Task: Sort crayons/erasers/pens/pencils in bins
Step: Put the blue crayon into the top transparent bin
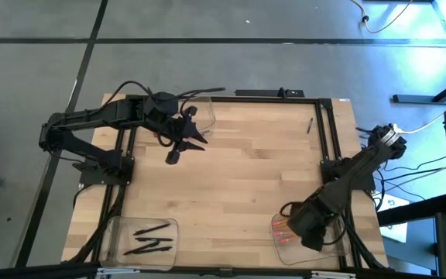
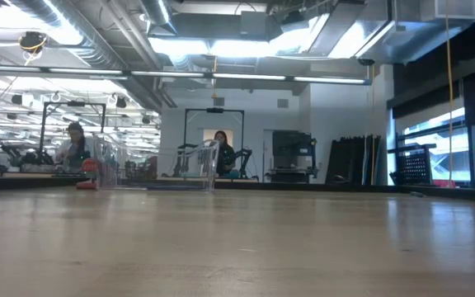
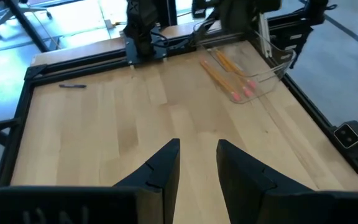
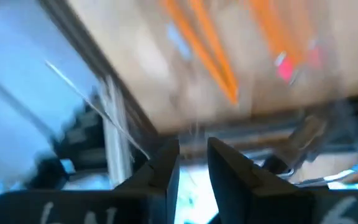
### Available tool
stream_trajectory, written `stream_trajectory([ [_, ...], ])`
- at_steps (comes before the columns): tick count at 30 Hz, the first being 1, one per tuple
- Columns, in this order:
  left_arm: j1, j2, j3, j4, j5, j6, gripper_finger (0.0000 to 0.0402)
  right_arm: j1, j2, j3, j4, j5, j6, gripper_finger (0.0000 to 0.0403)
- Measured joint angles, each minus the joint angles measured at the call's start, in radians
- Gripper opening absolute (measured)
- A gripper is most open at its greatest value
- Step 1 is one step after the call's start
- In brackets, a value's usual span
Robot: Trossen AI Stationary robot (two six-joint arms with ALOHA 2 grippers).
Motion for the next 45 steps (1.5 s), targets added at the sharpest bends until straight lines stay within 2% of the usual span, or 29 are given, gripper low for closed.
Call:
stream_trajectory([
  [4,0.0,0.0,0.0,-0.003,-0.059,-0.025,0.0097,-0.021,0.0,0.17,-0.116,0.284,0.105,0.0084],
  [8,0.0,0.0,0.0,-0.011,-0.123,-0.066,0.0097,-0.04,-0.001,0.312,-0.201,0.695,0.203,0.0084],
  [11,0.0,0.0,0.0,-0.011,-0.145,-0.084,0.0097,-0.05,-0.001,0.39,-0.214,0.979,0.216,0.0084],
  [14,0.0,0.0,0.0,-0.011,-0.156,-0.126,0.0097,-0.068,-0.001,0.445,-0.213,1.184,0.222,0.0084],
  [17,0.0,0.0,0.0,-0.011,-0.176,-0.165,0.0097,-0.122,-0.001,0.485,-0.219,1.305,0.226,0.0084],
  [21,0.0,0.0,0.0,-0.011,-0.19,-0.182,0.0097,-0.254,-0.002,0.518,-0.252,1.305,0.271,0.0084],
  [26,0.0,0.0,0.0,-0.011,-0.189,-0.182,0.0097,-0.471,-0.001,0.523,-0.303,1.174,0.282,0.0084],
  [31,0.0,0.0,0.0,-0.02,-0.189,-0.182,0.0097,-0.709,-0.005,0.503,-0.355,0.958,0.272,0.0084],
  [37,0.0,0.0,0.0,-0.022,-0.19,-0.182,0.0097,-0.961,-0.009,0.436,-0.358,0.786,0.059,0.0084],
  [42,0.0,0.0,0.0,-0.02,-0.19,-0.181,0.0097,-1.096,-0.009,0.362,-0.356,0.778,0.025,0.0084],
  [45,0.0,0.0,0.0,-0.008,-0.191,-0.165,0.0097,-1.166,-0.009,0.318,-0.34,0.747,-0.063,0.0084],
])
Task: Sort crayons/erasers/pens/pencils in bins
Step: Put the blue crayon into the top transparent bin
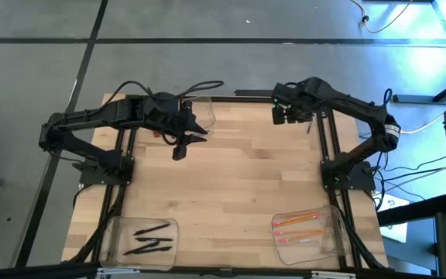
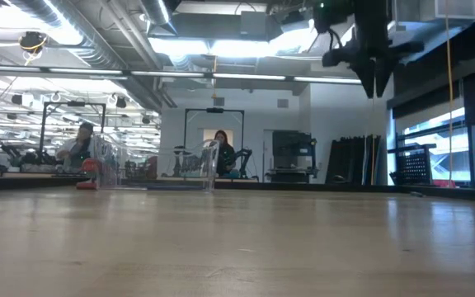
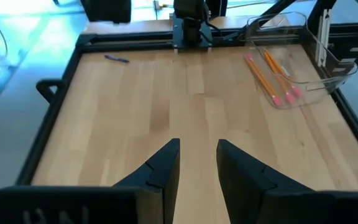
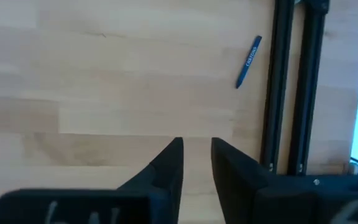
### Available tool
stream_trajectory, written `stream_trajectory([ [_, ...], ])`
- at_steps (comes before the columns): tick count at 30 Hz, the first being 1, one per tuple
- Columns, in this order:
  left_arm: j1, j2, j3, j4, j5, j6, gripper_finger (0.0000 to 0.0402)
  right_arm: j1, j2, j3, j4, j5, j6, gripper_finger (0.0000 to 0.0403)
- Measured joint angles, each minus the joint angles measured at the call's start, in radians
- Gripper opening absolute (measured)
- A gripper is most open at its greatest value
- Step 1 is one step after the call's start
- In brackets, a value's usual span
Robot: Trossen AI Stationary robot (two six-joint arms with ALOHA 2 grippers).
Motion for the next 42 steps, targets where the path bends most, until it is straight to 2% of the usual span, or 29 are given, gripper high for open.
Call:
stream_trajectory([
  [3,0.0,0.0,0.0,0.013,-0.02,0.031,0.0097,-0.051,0.0,-0.028,0.045,-0.018,-0.077,0.0084],
  [7,0.0,0.0,0.0,0.035,-0.077,0.043,0.0097,-0.115,0.0,-0.068,0.094,-0.019,-0.089,0.0084],
  [13,0.001,0.0,0.0,0.077,-0.147,0.044,0.0097,-0.205,0.0,-0.169,0.181,-0.06,-0.192,0.0083],
  [16,0.013,0.0,0.0,0.088,-0.155,0.044,0.0097,-0.235,0.0,-0.209,0.205,-0.098,-0.202,0.0072],
  [22,0.049,0.0,0.0,0.088,-0.156,0.044,0.0097,-0.276,0.001,-0.284,0.224,-0.099,-0.189,0.0054],
  [27,0.069,0.002,0.0,0.087,-0.156,0.044,0.0097,-0.325,0.001,-0.345,0.253,-0.186,-0.226,0.0077],
  [32,0.077,0.002,0.0,0.086,-0.156,0.044,0.0097,-0.373,0.001,-0.432,0.34,-0.191,-0.245,0.0117],
  [37,0.077,0.002,0.0,0.086,-0.155,0.044,0.0097,-0.418,0.001,-0.543,0.47,-0.113,-0.195,0.0149],
  [42,0.077,0.002,0.0,0.086,-0.156,0.044,0.0097,-0.452,0.001,-0.621,0.569,-0.068,-0.181,0.0159],
])
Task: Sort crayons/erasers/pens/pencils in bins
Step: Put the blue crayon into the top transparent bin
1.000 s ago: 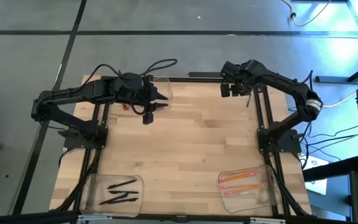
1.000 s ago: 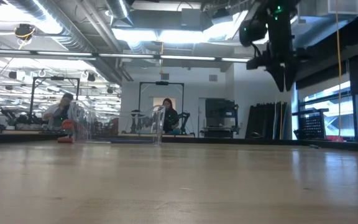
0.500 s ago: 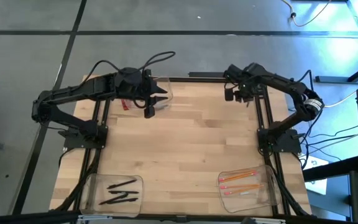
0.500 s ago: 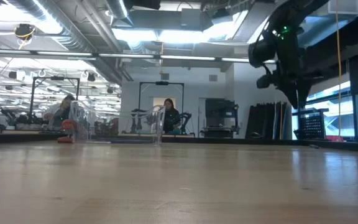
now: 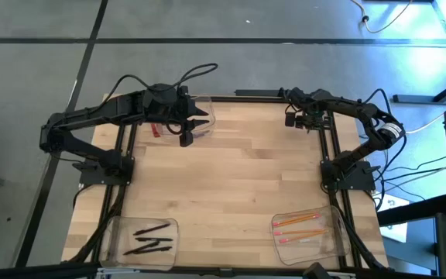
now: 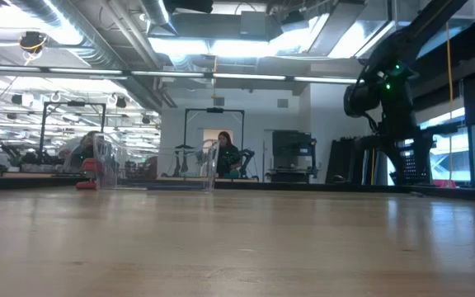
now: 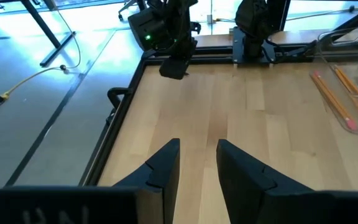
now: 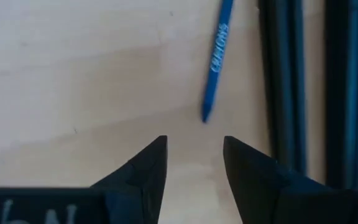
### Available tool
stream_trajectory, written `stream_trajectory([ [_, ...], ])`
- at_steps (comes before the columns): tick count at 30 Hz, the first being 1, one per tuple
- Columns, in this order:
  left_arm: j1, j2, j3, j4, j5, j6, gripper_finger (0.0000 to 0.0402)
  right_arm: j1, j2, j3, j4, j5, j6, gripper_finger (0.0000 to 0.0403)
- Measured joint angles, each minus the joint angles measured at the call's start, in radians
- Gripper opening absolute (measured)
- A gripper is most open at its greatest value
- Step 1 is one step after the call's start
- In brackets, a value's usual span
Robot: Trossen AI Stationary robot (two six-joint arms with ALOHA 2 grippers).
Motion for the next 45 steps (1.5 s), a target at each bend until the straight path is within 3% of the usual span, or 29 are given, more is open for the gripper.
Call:
stream_trajectory([
  [14,0.037,0.0,0.0,0.0,0.0,0.0,0.0097,-0.079,0.0,-0.143,0.227,0.07,0.025,0.0153],
  [21,0.044,0.0,0.0,0.0,0.001,0.0,0.0097,-0.123,-0.003,-0.212,0.386,-0.015,-0.003,0.0153],
  [30,0.044,0.0,0.0,-0.004,0.011,0.0,0.0097,-0.145,-0.005,-0.238,0.415,-0.03,-0.015,0.0151],
  [34,0.044,0.0,0.0,-0.004,0.011,0.0,0.0097,-0.145,-0.004,-0.239,0.422,-0.026,0.017,0.0125],
  [42,0.044,0.0,0.0,-0.004,0.011,0.0,0.0097,-0.145,-0.002,-0.24,0.44,-0.04,-0.031,0.0027],
  [45,0.044,0.0,0.0,-0.004,0.011,0.0,0.0097,-0.143,-0.003,-0.24,0.437,-0.047,-0.03,0.0016],
])
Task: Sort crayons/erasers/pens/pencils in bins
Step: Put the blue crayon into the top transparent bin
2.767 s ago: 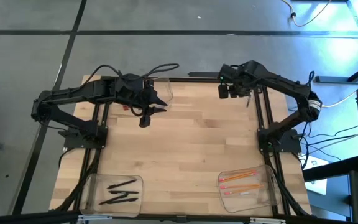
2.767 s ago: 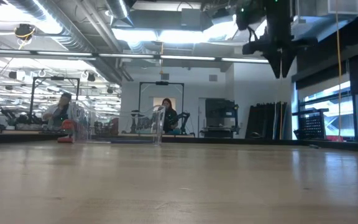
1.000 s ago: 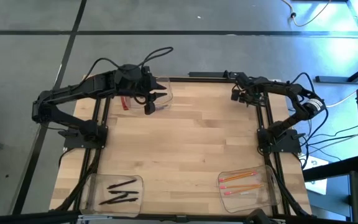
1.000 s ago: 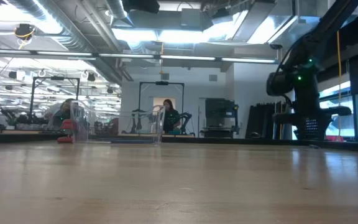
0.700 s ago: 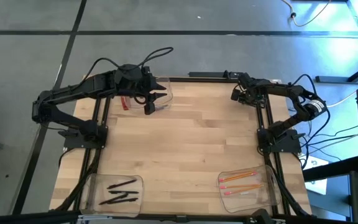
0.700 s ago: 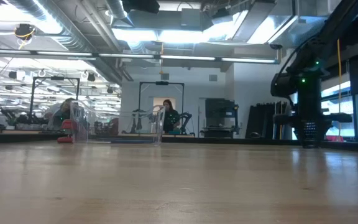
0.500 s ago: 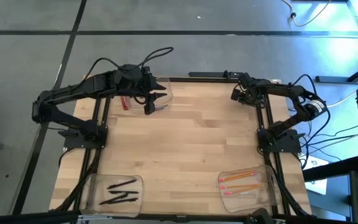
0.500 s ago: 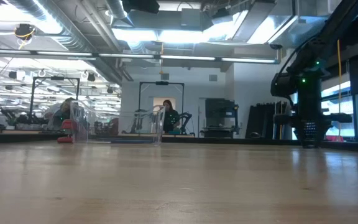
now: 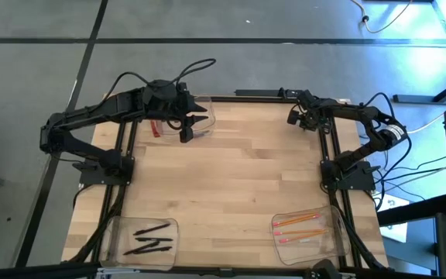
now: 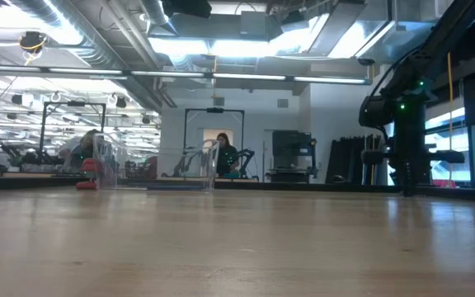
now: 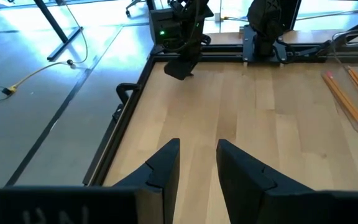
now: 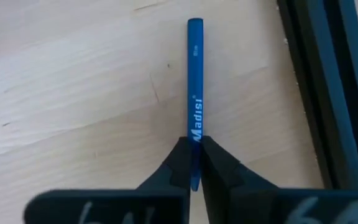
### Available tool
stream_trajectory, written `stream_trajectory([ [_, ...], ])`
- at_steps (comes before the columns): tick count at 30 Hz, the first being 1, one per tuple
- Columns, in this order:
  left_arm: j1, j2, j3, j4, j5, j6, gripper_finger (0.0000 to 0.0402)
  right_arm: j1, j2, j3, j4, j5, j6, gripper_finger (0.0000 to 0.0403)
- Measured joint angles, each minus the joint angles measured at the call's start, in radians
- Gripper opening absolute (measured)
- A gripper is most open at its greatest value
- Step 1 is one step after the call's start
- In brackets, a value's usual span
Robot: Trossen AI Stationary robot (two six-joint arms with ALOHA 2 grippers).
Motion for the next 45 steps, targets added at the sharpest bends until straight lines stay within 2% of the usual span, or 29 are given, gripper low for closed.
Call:
stream_trajectory([
  [8,0.0,0.0,0.0,0.0,0.0,0.0,0.0097,0.001,0.002,-0.001,-0.001,0.009,0.018,0.0032],
  [14,0.0,0.0,0.0,0.0,0.0,0.0,0.0097,0.029,-0.015,-0.003,0.001,0.006,-0.026,0.0021],
  [20,0.0,0.0,0.0,0.0,0.0,0.0,0.0097,0.086,-0.108,-0.008,-0.008,-0.052,-0.034,0.0023],
  [23,0.0,0.0,0.0,-0.001,0.0,-0.001,0.0097,0.12,-0.158,-0.008,-0.014,-0.035,-0.058,0.0021],
  [29,0.0,0.0,0.0,0.0,0.0,0.0,0.0097,0.215,-0.261,0.006,-0.016,-0.068,-0.166,0.0022],
  [36,0.0,0.0,0.0,-0.002,0.0,0.0,0.0097,0.386,-0.284,0.162,-0.017,-0.118,-0.37,0.0019],
  [41,0.012,0.0,0.0,-0.044,0.0,0.001,0.0097,0.489,-0.234,0.344,-0.015,-0.121,-0.482,0.0019],
  [45,0.037,0.0,0.0,-0.107,-0.009,0.003,0.0097,0.543,-0.147,0.493,-0.016,-0.119,-0.582,0.0019],
])
